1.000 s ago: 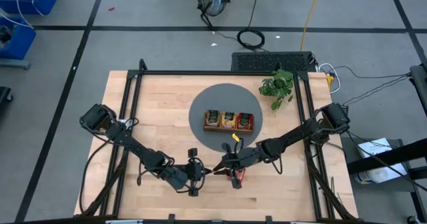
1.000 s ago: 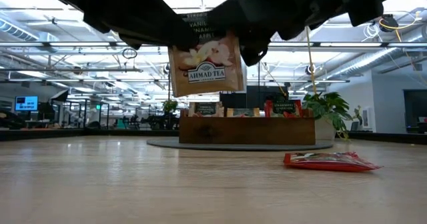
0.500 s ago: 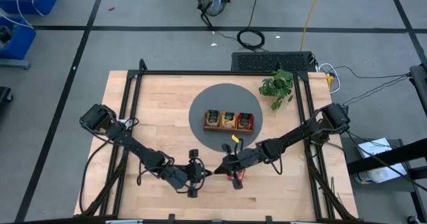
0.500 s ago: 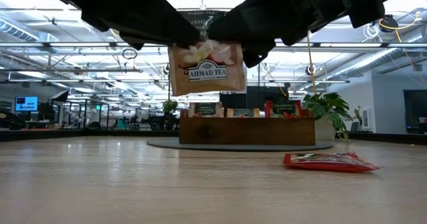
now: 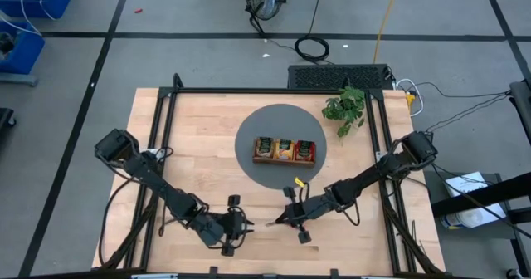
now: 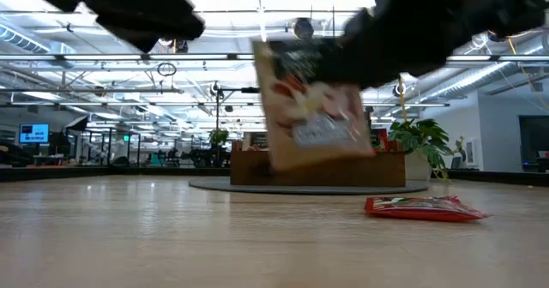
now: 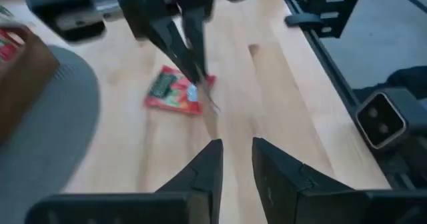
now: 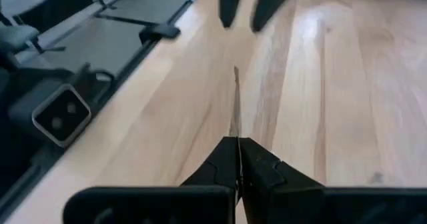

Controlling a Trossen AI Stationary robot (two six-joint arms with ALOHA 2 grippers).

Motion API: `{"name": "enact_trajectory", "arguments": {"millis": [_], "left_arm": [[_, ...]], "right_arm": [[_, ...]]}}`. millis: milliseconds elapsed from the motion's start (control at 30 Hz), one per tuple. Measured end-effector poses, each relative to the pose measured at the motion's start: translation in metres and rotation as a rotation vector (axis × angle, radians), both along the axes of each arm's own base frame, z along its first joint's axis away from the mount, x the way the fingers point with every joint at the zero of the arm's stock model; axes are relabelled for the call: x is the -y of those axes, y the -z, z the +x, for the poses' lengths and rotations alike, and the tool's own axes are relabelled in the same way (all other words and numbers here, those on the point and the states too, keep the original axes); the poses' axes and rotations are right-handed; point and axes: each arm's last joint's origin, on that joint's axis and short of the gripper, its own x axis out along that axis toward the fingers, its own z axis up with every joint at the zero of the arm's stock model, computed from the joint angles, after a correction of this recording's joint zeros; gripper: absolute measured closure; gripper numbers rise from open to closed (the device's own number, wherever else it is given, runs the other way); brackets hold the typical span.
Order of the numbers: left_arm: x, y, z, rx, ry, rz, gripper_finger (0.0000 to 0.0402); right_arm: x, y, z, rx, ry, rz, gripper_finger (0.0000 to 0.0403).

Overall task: Pick & Place Tea
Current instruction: Put the brown tea bag into the left slot of the wooden organizer

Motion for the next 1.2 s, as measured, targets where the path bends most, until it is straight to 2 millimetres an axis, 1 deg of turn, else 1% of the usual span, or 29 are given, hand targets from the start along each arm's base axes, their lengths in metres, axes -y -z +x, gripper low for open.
{"name": "enact_trajectory", "arguments": {"millis": [133,200,300,367,533,600,733,900,1033,1100,1200], "left_arm": [[0.006,0.027,-0.012,-0.037,0.003,0.035,0.0314],[0.008,0.032,-0.015,-0.025,0.025,0.026,0.0314],[0.004,0.038,-0.018,-0.033,0.019,0.028,0.0318],[-0.001,0.042,-0.019,-0.044,0.002,0.026,0.0333],[-0.012,0.051,-0.02,-0.075,-0.053,-0.016,0.0392],[-0.016,0.053,-0.019,-0.072,-0.076,-0.033,0.0393],[-0.023,0.054,-0.016,-0.067,-0.108,-0.028,0.0381],[-0.027,0.053,-0.013,-0.066,-0.142,-0.058,0.0376],[-0.026,0.053,-0.014,-0.065,-0.14,-0.055,0.0376],[-0.026,0.053,-0.014,-0.065,-0.14,-0.055,0.0376],[-0.026,0.053,-0.014,-0.065,-0.141,-0.055,0.0376]], "right_arm": [[0.003,0.012,-0.012,0.044,0.028,-0.004,0.0403],[0.006,0.015,-0.017,0.069,0.035,0.022,0.0403],[0.012,0.018,-0.02,0.097,0.05,0.05,0.0403],[0.016,0.019,-0.021,0.105,0.056,0.042,0.0403],[0.021,0.021,-0.019,0.097,0.069,0.02,0.0403],[0.021,0.021,-0.02,0.097,0.069,0.019,0.0403],[0.021,0.021,-0.02,0.096,0.068,0.017,0.0403],[0.021,0.021,-0.02,0.106,0.058,-0.004,0.0403],[0.021,0.012,-0.017,0.192,0.047,-0.009,0.0403],[0.025,0.001,-0.015,0.251,0.05,-0.011,0.0403],[0.036,-0.02,-0.011,0.319,0.074,-0.04,0.0403]]}}
